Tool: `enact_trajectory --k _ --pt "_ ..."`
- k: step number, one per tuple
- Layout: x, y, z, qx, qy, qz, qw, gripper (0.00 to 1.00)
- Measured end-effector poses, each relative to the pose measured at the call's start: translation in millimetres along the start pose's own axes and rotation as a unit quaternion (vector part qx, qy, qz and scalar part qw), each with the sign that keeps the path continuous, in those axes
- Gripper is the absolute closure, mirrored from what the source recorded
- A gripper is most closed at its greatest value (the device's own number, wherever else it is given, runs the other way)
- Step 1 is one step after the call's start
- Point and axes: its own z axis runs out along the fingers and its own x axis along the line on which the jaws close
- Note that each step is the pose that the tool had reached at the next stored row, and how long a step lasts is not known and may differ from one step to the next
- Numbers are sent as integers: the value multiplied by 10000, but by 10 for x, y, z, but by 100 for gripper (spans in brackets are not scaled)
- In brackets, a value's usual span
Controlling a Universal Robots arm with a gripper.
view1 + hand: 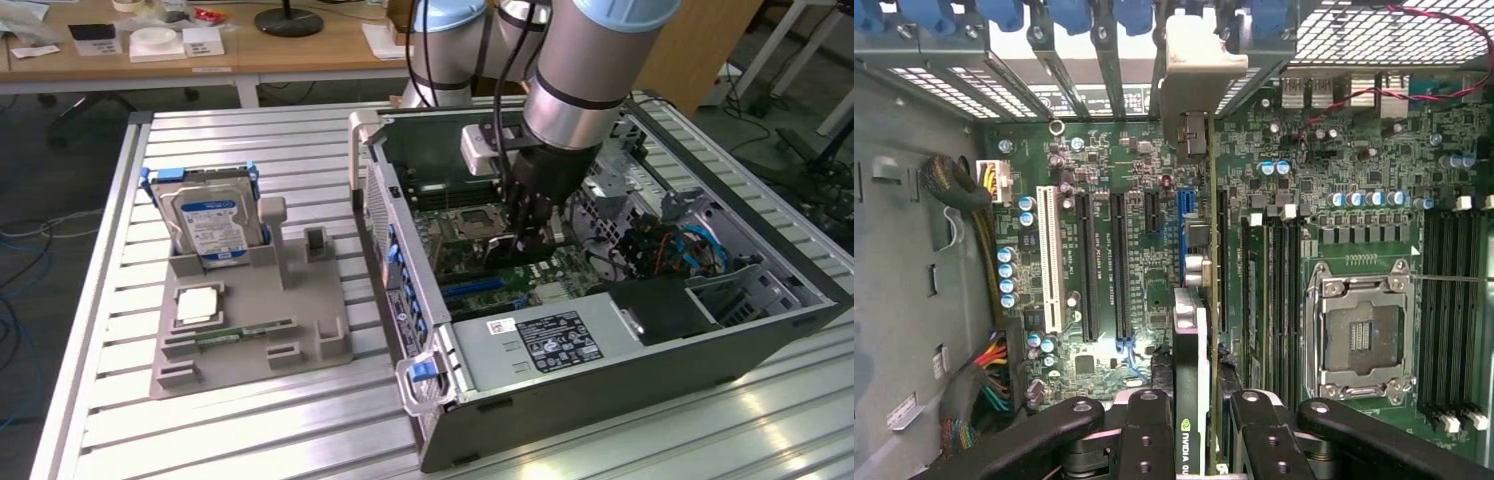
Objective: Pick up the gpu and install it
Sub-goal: 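Insert the gpu into the slot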
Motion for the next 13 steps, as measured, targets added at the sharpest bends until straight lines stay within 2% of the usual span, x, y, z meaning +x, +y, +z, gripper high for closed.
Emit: enact_trajectory --k 10,13 --pt "0 1 3 -5 -2 -61 10000 73" --pt "3 28 16 -5 -2 -61 10000 73"
